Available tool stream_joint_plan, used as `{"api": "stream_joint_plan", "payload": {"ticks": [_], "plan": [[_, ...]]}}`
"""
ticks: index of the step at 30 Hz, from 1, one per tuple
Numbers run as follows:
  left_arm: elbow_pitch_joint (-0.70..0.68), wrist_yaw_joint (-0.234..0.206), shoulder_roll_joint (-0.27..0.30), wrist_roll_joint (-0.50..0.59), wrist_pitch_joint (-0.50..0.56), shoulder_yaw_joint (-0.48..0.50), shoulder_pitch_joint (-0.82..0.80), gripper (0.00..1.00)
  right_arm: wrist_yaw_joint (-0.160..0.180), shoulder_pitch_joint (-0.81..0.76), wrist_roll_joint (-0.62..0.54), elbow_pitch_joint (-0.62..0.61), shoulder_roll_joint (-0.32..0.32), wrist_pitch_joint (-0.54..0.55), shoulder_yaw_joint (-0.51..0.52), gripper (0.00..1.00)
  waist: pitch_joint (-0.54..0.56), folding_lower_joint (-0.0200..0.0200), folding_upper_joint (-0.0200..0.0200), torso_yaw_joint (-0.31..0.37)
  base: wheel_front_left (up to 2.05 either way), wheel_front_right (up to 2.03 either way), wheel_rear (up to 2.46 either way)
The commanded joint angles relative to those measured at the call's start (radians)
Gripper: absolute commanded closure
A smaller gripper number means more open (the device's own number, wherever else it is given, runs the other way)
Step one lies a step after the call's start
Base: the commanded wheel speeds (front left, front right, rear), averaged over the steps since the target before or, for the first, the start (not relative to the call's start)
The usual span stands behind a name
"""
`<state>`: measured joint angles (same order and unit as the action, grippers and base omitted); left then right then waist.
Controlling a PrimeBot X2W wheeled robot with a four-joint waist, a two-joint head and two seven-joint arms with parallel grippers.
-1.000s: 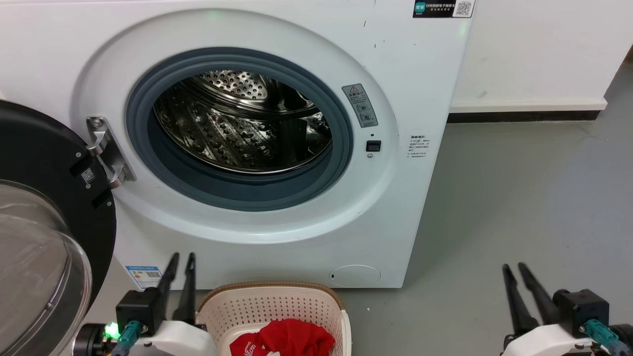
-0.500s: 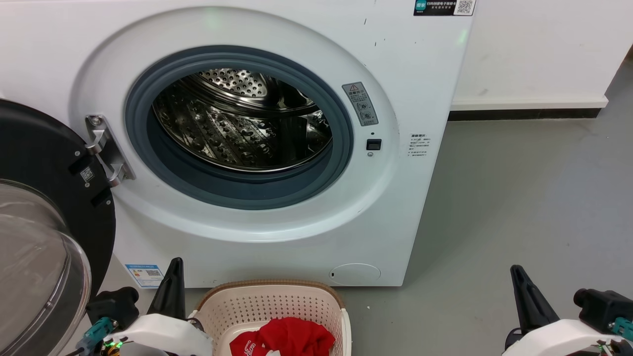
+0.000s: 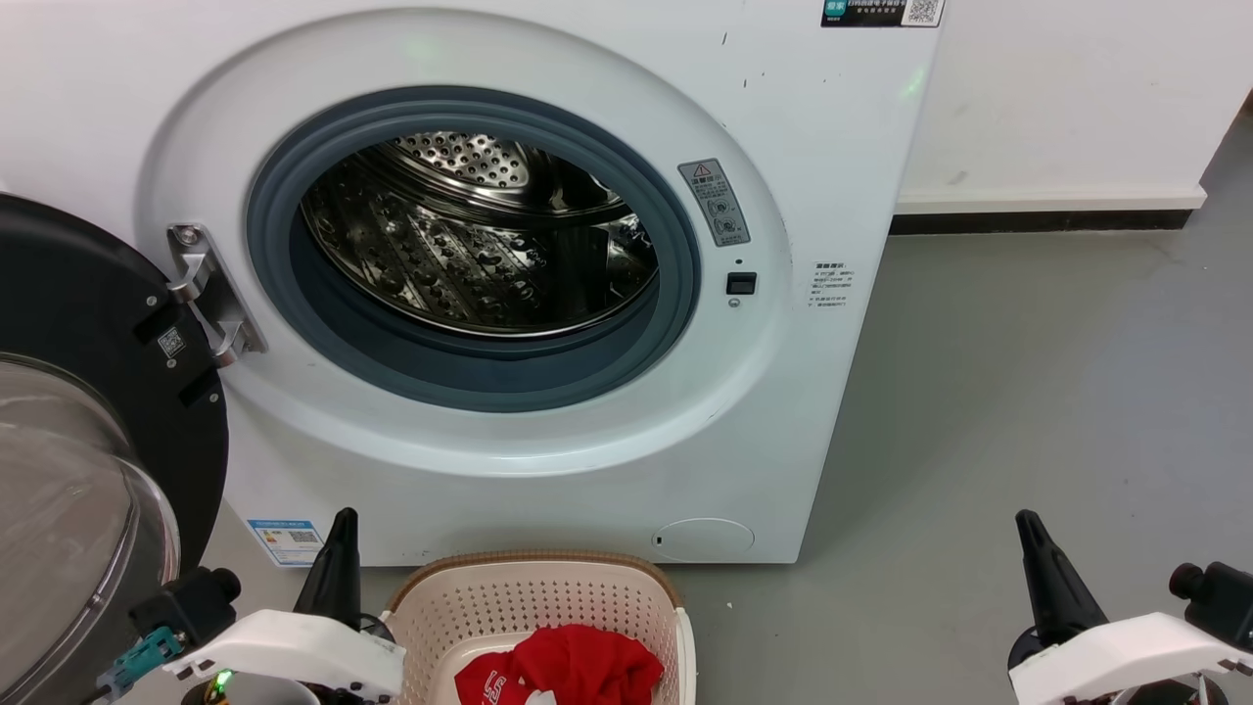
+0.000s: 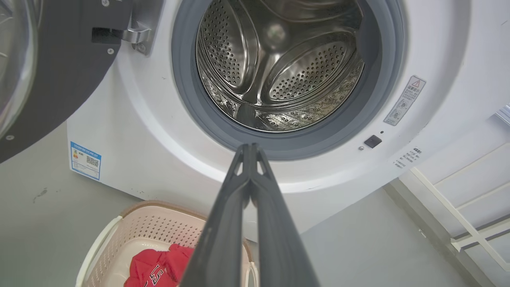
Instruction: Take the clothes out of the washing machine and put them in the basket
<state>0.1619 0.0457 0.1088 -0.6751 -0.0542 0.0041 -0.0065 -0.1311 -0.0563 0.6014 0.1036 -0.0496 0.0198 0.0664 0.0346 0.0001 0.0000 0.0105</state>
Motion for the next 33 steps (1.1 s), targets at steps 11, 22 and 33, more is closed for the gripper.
{"api": "stream_joint_plan", "payload": {"ticks": [11, 22, 33], "plan": [[0.007, 0.02, -0.011, -0.186, 0.033, 0.025, -0.043, 1.0, 0.0, 0.06, 0.203, 0.019, -0.001, 0.019, 0.012, 1.0, -0.005, -0.0001, 0.0, -0.001, 0.0, 0.0, 0.0], [0.02, 0.033, -0.019, -0.323, 0.058, 0.041, -0.057, 1.0, 0.0, 0.081, 0.35, 0.042, -0.001, 0.033, 0.018, 1.0, -0.009, -0.0001, 0.0, -0.003, 0.0, 0.0, 0.0], [0.033, 0.045, -0.028, -0.446, 0.08, 0.056, -0.068, 1.0, 0.0, 0.1, 0.482, 0.061, -0.001, 0.045, 0.024, 1.0, -0.014, -0.0001, 0.0, -0.004, 0.0, 0.0, 0.0]]}}
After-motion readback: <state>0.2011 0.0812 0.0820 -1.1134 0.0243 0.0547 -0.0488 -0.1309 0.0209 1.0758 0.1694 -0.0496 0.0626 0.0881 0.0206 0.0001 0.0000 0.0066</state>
